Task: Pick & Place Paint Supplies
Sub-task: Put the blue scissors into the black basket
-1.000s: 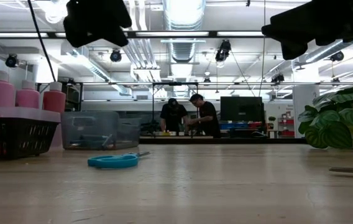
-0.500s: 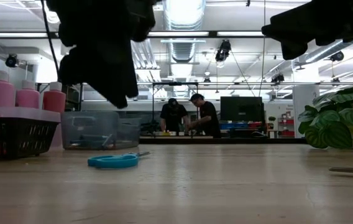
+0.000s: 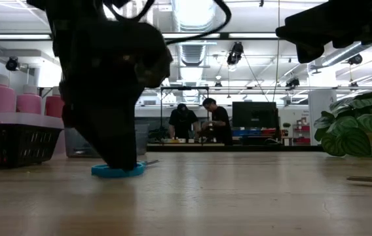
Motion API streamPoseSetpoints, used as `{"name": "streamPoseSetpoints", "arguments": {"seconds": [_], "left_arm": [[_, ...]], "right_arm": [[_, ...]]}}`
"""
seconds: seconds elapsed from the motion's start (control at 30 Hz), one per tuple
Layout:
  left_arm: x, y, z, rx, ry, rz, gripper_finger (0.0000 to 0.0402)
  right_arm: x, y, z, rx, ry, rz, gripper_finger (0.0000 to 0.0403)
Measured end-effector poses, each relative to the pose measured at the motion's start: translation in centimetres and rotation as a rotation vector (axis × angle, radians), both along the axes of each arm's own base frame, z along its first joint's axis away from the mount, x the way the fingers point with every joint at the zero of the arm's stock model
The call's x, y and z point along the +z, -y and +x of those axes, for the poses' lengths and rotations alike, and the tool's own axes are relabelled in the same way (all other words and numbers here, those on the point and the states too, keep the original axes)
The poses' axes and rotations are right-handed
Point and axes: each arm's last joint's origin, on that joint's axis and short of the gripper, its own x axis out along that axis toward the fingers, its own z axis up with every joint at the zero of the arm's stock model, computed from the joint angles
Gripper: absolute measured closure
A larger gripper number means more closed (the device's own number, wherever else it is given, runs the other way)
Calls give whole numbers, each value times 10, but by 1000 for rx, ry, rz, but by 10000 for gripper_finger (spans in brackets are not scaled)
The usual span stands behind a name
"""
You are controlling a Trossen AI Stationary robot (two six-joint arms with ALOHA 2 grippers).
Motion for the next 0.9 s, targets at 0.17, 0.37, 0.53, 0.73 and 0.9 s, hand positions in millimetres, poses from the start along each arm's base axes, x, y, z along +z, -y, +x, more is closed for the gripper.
{"name": "streamPoseSetpoints", "arguments": {"seconds": [0.17, 0.37, 0.53, 0.73, 0.9], "left_arm": [[-9, 1, 2, -12, -19, 10, 261], [-9, 0, 1, -15, -16, 20, 262], [-9, 0, 1, -13, -21, 29, 298], [-10, -1, 0, -7, -28, 50, 377], [-10, -1, 0, -3, -25, 48, 394]], "right_arm": [[0, 0, 0, 0, -1, 0, 273], [0, 0, 0, 0, -1, 0, 273], [0, 0, 0, 0, -1, 0, 273], [0, 0, 0, 0, -1, 0, 273], [0, 0, 0, 0, -1, 0, 273]]}}
